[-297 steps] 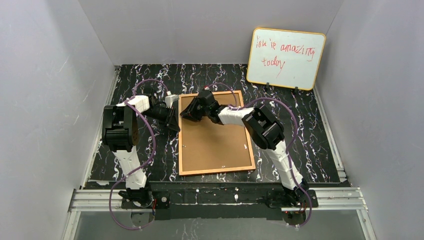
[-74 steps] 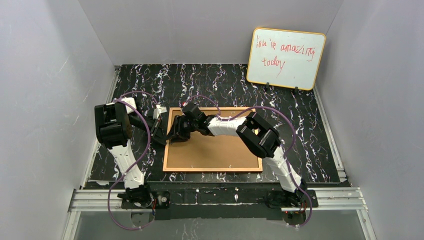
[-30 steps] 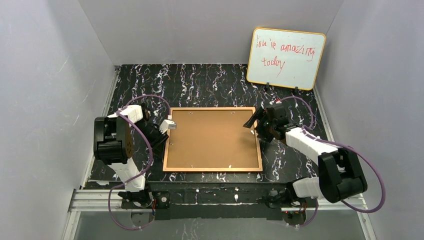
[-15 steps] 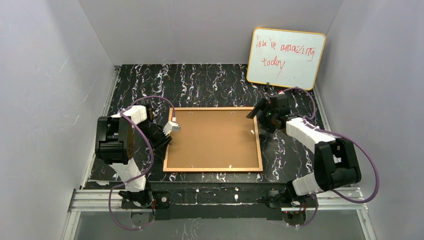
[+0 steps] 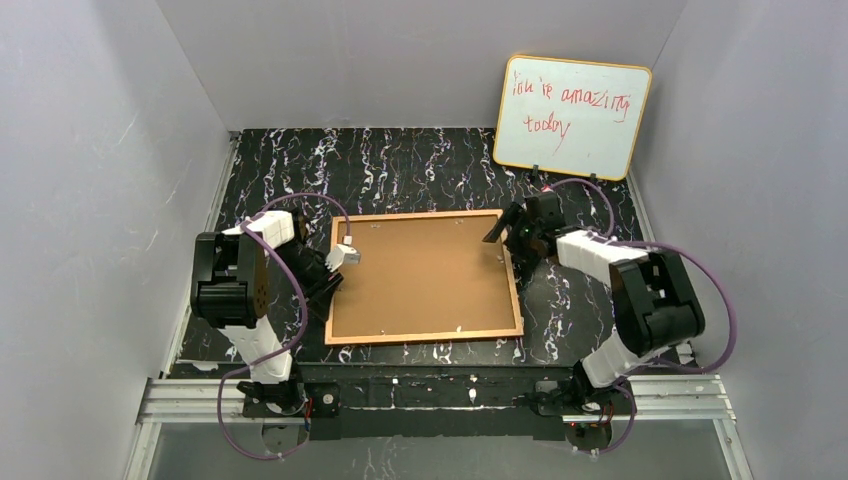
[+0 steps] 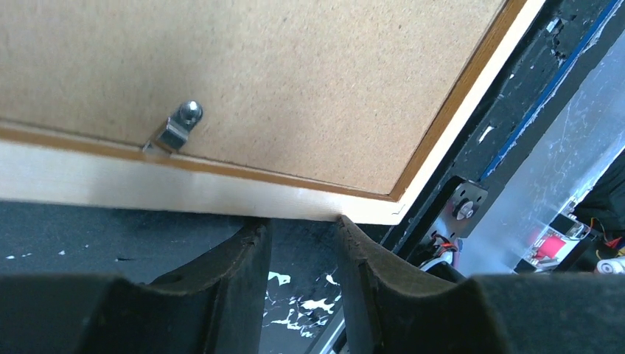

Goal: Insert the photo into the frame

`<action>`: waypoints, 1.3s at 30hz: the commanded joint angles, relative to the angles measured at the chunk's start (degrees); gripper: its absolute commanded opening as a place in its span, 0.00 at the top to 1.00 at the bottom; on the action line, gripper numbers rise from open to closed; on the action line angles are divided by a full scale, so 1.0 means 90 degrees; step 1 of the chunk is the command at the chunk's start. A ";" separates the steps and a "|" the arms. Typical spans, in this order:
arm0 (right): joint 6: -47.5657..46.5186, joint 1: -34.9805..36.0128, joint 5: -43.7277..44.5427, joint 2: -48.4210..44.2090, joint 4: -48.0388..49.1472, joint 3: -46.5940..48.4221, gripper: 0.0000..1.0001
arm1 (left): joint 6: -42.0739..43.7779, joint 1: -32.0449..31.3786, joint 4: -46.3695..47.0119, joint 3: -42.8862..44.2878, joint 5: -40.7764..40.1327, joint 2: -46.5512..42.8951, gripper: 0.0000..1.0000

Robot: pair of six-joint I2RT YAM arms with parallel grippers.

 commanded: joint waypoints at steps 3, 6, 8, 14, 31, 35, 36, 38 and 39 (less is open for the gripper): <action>0.0264 0.0905 -0.0172 0.1355 0.0171 0.1516 0.07 | 0.0061 -0.0045 0.0222 0.0021 -0.0050 0.0051 0.65; 0.0080 0.1166 -0.0346 0.2456 -0.0261 0.3051 0.06 | 0.0067 -0.0060 0.0192 0.0020 -0.0027 0.0099 0.65; -0.0076 0.1291 -0.0489 0.3363 -0.0699 0.4263 0.04 | 0.0039 -0.0101 0.0171 0.0062 0.0041 0.0095 0.65; -0.0642 0.1336 -0.0520 0.5231 -0.2024 0.7592 0.01 | -0.0069 -0.0772 -0.0132 0.0074 0.0589 -0.0033 0.64; -0.1593 0.0703 0.0191 0.1321 -0.1674 0.3833 0.01 | -0.0435 0.1183 -0.1489 0.4712 0.0355 0.1676 0.48; -0.1015 0.0707 -0.0276 0.0079 -0.1299 0.2152 0.01 | -0.1530 0.1559 -0.0247 0.5328 -0.0360 0.2324 0.55; -0.0875 0.0700 -0.0464 -0.0184 -0.1191 0.1742 0.01 | -0.1640 0.1565 0.0034 0.5363 -0.0521 0.2416 0.56; -0.0550 0.0705 -0.0754 -0.0696 -0.0983 0.1055 0.01 | -0.1857 0.1575 0.0346 0.5261 -0.0615 0.2527 0.59; -0.0427 0.0707 -0.0883 -0.0865 -0.0877 0.0757 0.01 | -0.1920 0.1568 0.0403 0.5184 -0.0579 0.2572 0.60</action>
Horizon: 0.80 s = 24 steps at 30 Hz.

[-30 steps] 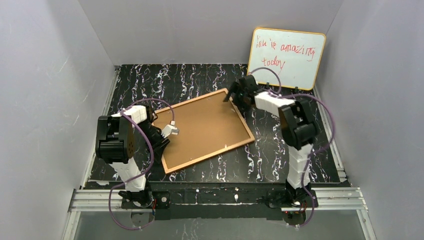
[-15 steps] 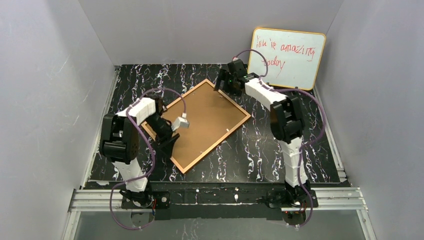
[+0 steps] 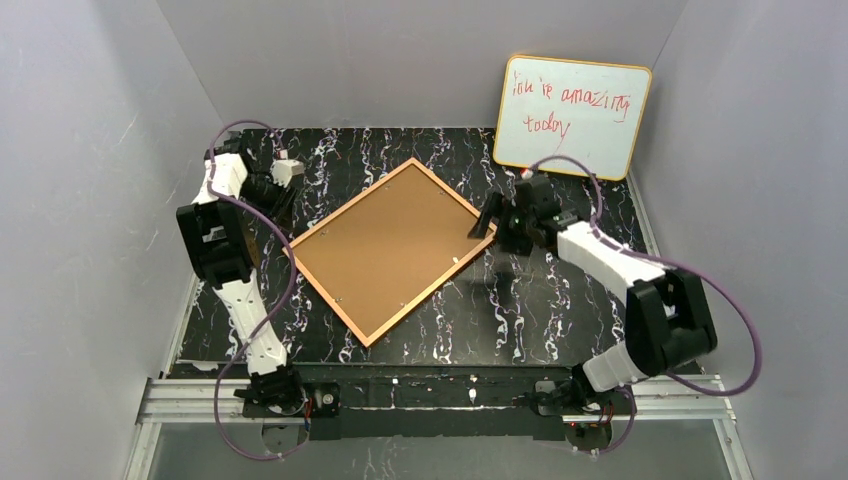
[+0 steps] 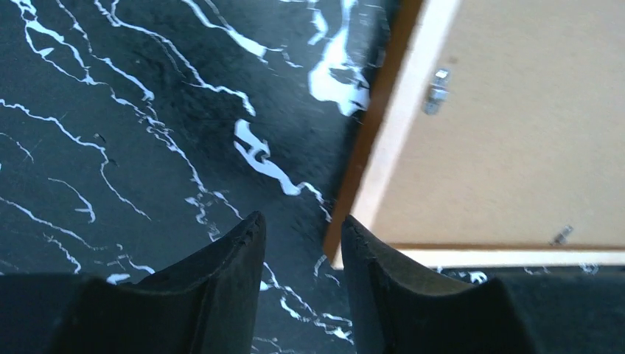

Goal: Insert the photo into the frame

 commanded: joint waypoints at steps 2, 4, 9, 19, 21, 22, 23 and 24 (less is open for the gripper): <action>0.0890 0.0043 -0.0921 -0.0906 0.0722 -0.1346 0.01 | -0.0848 -0.0162 0.0680 -0.0218 -0.0293 0.0106 0.62; 0.1096 0.0055 -0.1131 -0.1027 0.0934 -0.1769 0.01 | -0.0848 -0.0171 0.0759 -0.0476 -0.0277 0.0097 0.65; 0.1802 0.0058 -0.1714 -0.1039 0.2077 -0.2555 0.01 | -0.0478 -0.0202 0.0757 -0.1281 -0.0275 -0.0048 0.75; 0.1483 0.0000 -0.1336 0.0049 0.2047 -0.1920 0.01 | 0.0277 -0.0492 0.0478 -0.3118 0.0106 -0.1106 0.77; 0.1368 -0.0071 -0.1314 0.0267 0.1970 -0.1682 0.01 | 0.0342 -0.0632 0.0471 -0.3519 0.0180 -0.1430 0.76; 0.1282 -0.0126 -0.1320 0.0374 0.1900 -0.1545 0.01 | 0.0358 -0.0725 0.0446 -0.3703 0.0234 -0.1572 0.75; 0.1207 -0.0191 -0.1293 0.0459 0.1800 -0.1348 0.01 | 0.0370 -0.0827 0.0410 -0.3865 0.0295 -0.1720 0.75; 0.1136 -0.0265 -0.1285 0.0533 0.1701 -0.1227 0.01 | 0.0375 -0.0956 0.0378 -0.4024 0.0368 -0.1852 0.74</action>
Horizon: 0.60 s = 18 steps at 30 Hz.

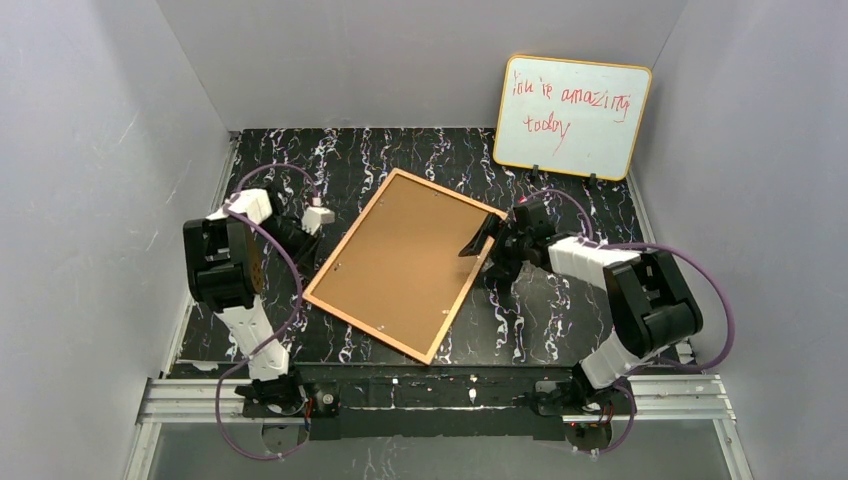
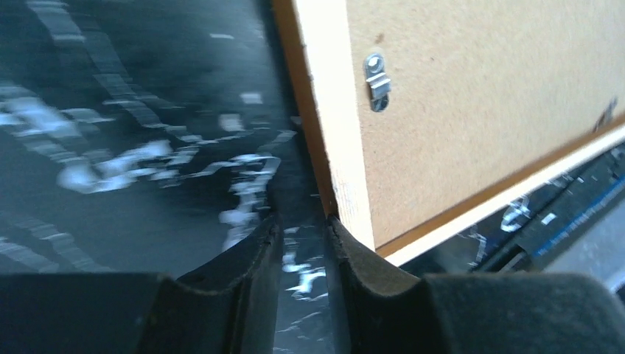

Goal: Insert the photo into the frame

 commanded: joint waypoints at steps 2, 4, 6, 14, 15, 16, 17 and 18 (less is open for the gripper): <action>-0.0443 -0.0389 0.0145 0.0355 -0.0249 0.0831 0.01 | 0.0233 -0.0705 -0.0548 -0.0961 0.0458 -0.0705 0.71; -0.0576 -0.0521 0.0253 0.0425 -0.0463 0.1082 0.01 | 0.0208 -0.1043 -0.0551 -0.1221 0.0524 -0.0945 0.70; -0.0729 -0.0604 0.0494 0.0411 -0.0841 0.1333 0.01 | 0.0111 -0.1268 -0.0597 -0.1324 0.0800 -0.1063 0.70; -0.0883 -0.0569 0.1223 -0.0545 -0.1226 0.1597 0.07 | 0.0385 -0.1056 -0.1292 -0.1010 0.1429 -0.0662 0.70; -0.0861 -0.0494 0.1254 -0.0630 -0.1287 0.1616 0.09 | 0.0426 -0.1038 -0.1362 -0.0960 0.1507 -0.0578 0.71; -0.0825 -0.0397 0.1265 -0.0705 -0.1314 0.1640 0.10 | 0.0484 -0.0851 -0.1440 -0.0902 0.1601 -0.0501 0.71; -0.0766 -0.0271 0.1219 -0.0767 -0.1281 0.1637 0.11 | 0.0521 -0.0750 -0.1501 -0.0841 0.1688 -0.0416 0.72; -0.0676 -0.0102 0.1162 -0.0810 -0.1189 0.1615 0.13 | 0.0484 -0.0680 -0.1504 -0.0767 0.1759 -0.0369 0.72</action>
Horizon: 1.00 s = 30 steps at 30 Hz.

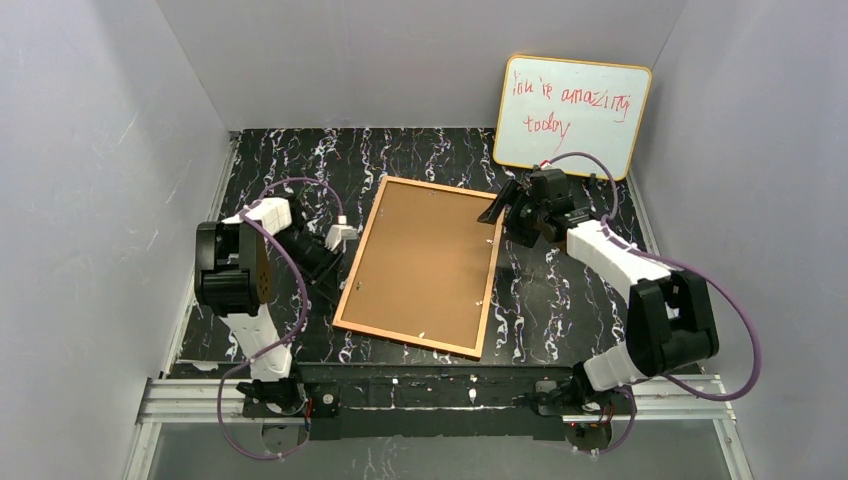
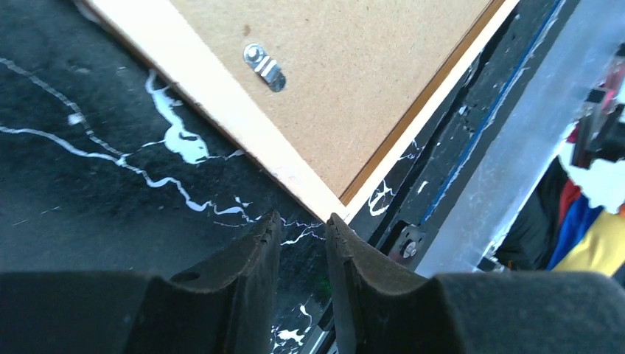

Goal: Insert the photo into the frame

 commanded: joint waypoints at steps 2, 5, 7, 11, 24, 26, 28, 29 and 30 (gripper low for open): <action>0.0261 0.0850 -0.0120 -0.0326 0.0309 0.0218 0.16 | 0.0124 0.0471 -0.0391 0.0449 0.0671 0.0338 0.73; 0.0525 0.1526 -0.0429 0.0027 0.0783 0.0338 0.20 | 0.0143 0.0476 -0.0469 0.0678 0.0932 0.0534 0.71; 0.0747 0.1970 -0.0510 0.0323 0.1090 0.0421 0.23 | 0.0195 0.0439 -0.0605 0.0780 0.1122 0.0652 0.71; 0.1129 0.2686 -0.0677 0.1063 0.1794 0.0652 0.26 | 0.0324 0.0407 -0.0665 0.0739 0.1171 0.0828 0.72; 0.1641 0.3729 -0.1439 0.3183 0.2581 0.1968 0.34 | 0.0095 0.0411 -0.0154 0.0495 0.0968 0.1197 0.80; 0.1644 0.3789 -0.1413 0.3345 0.2581 0.2057 0.35 | 0.0114 0.0409 -0.0145 0.0465 0.0967 0.1186 0.80; 0.1674 0.3818 -0.1403 0.3459 0.2633 0.2077 0.37 | 0.0110 0.0410 -0.0114 0.0432 0.0949 0.1141 0.80; 0.1708 0.3826 -0.1417 0.3510 0.2672 0.2077 0.38 | 0.0110 0.0411 -0.0094 0.0410 0.0935 0.1127 0.81; 0.1729 0.3838 -0.1419 0.3558 0.2707 0.2077 0.39 | 0.0102 0.0411 -0.0074 0.0386 0.0927 0.1104 0.82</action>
